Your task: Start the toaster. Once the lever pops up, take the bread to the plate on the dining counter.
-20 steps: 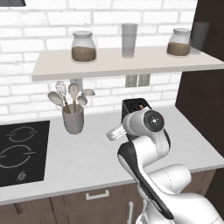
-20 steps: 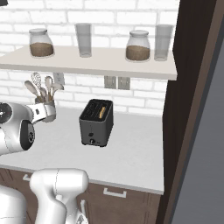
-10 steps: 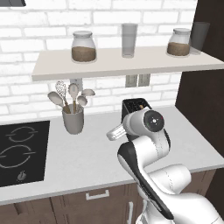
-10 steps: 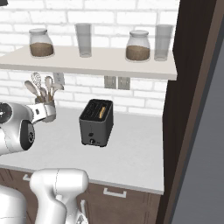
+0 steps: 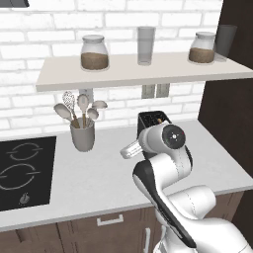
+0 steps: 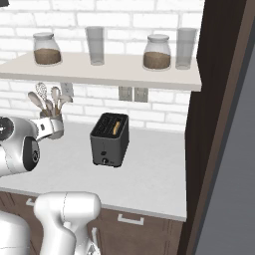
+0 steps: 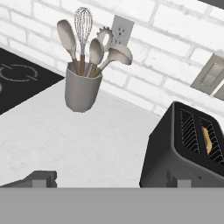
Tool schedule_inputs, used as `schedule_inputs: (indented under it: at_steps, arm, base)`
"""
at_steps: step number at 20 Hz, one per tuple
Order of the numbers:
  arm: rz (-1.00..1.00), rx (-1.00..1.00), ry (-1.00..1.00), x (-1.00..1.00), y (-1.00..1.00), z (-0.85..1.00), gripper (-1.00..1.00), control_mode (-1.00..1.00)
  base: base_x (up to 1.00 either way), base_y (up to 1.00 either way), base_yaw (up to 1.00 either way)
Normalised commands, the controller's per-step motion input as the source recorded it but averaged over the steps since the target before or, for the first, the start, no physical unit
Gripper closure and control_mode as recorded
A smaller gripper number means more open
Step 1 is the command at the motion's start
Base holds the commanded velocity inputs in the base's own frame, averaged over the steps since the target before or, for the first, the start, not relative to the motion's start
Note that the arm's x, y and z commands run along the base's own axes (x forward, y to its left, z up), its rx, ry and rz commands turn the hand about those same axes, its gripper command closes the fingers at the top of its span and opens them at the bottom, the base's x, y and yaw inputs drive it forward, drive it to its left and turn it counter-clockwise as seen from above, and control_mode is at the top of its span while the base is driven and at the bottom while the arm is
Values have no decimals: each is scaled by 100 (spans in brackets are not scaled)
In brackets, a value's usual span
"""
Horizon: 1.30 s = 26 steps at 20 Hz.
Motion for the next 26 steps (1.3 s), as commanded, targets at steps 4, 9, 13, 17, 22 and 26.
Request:
schedule_inputs:
  at_steps: [4,9,13,17,22,26]
  arm:
    - [0,0,0,0,0,0,-100,-100]
    - [0,0,0,0,0,0,-100,-100]
    - [0,0,0,0,0,0,-100,-100]
    - [0,0,0,0,0,0,-100,-100]
    - [0,0,0,0,0,0,-100,-100]
    - [0,0,0,0,0,0,-100,-100]
  base:
    - [0,0,0]
    - [0,0,0]
    - [0,0,0]
    - [0,0,0]
    - [0,0,0]
    - [0,0,0]
